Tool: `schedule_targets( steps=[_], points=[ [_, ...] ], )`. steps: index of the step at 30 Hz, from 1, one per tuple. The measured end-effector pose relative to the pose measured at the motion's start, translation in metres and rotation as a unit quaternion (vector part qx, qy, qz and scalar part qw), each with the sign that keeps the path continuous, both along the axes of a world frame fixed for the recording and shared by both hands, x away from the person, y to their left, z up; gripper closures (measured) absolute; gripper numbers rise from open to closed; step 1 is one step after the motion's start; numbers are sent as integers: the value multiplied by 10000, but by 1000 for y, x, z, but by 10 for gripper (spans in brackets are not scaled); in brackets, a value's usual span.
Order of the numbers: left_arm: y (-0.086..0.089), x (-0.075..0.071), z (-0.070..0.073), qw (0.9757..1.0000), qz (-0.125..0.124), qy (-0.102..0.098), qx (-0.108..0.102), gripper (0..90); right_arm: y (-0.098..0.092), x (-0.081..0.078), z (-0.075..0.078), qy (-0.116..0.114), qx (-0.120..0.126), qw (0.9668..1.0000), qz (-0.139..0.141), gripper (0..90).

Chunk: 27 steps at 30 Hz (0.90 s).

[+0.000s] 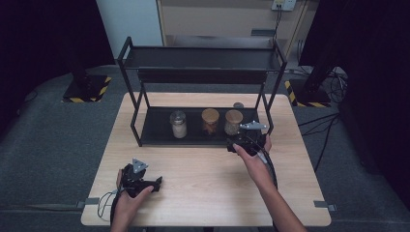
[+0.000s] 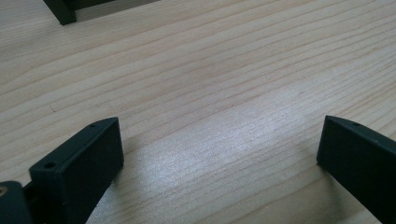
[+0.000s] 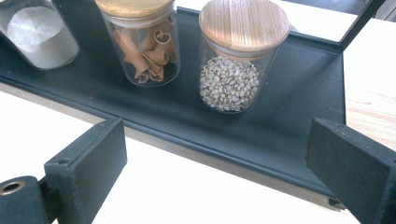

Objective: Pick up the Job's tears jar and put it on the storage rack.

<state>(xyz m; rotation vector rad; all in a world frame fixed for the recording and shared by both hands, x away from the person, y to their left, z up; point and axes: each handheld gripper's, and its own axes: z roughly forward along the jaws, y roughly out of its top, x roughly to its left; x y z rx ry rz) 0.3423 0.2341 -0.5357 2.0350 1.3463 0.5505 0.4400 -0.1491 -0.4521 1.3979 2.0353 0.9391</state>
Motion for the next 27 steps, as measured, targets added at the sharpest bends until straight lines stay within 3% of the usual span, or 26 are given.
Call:
schedule_targets(
  steps=[27],
  points=[
    [0, 0, 0, 10000, -1, 0, 3, 0, -16, -19, -5, -75, -80, 9999, 105, 57]
  ],
)
